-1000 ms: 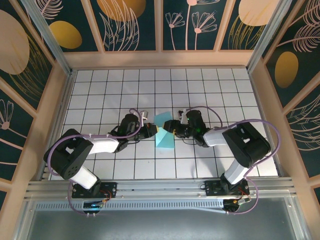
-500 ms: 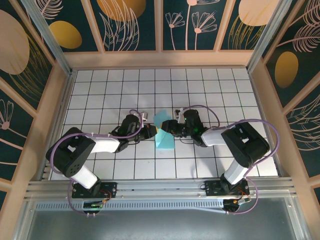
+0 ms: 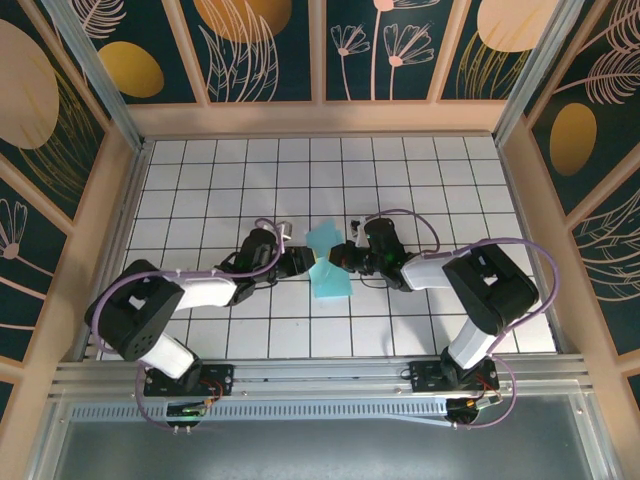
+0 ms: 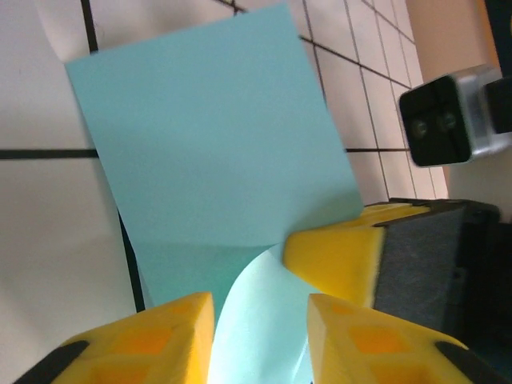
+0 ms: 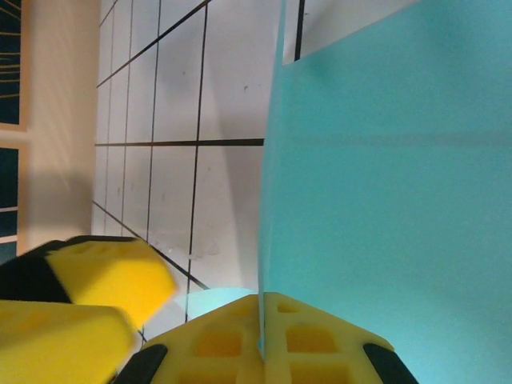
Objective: Fold a paper plane with a square sheet of paper (fold left side to right side)
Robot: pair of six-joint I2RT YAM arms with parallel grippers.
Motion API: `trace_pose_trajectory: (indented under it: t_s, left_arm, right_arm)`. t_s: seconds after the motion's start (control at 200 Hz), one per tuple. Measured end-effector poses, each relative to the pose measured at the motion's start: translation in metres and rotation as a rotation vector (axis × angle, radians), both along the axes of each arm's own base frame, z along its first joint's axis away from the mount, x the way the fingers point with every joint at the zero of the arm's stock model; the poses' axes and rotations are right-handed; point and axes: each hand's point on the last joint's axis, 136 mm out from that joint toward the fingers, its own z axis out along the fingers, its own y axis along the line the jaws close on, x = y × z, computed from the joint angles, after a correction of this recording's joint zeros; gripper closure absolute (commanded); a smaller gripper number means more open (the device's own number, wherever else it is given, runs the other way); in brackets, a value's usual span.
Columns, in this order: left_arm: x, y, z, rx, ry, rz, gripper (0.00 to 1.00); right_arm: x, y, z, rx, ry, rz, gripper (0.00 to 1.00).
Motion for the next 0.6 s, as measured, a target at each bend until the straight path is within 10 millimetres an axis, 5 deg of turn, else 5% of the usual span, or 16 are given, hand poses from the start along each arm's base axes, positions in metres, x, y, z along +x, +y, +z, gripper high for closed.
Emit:
trace_pose_trajectory:
  t_s: [0.22, 0.49, 0.601]
  left_arm:
    - [0.006, 0.020, 0.055, -0.017, -0.122, 0.101, 0.36]
    - [0.004, 0.045, 0.130, -0.101, -0.294, 0.203, 0.02]
    - [-0.001, 0.044, 0.157, -0.181, -0.342, 0.194, 0.01]
  right_arm:
    - [0.007, -0.011, 0.044, 0.012, -0.118, -0.024, 1.00]
    - [0.027, -0.061, 0.158, 0.138, -0.408, -0.146, 1.00]
    - [0.024, -0.080, 0.199, 0.191, -0.509, -0.174, 1.00]
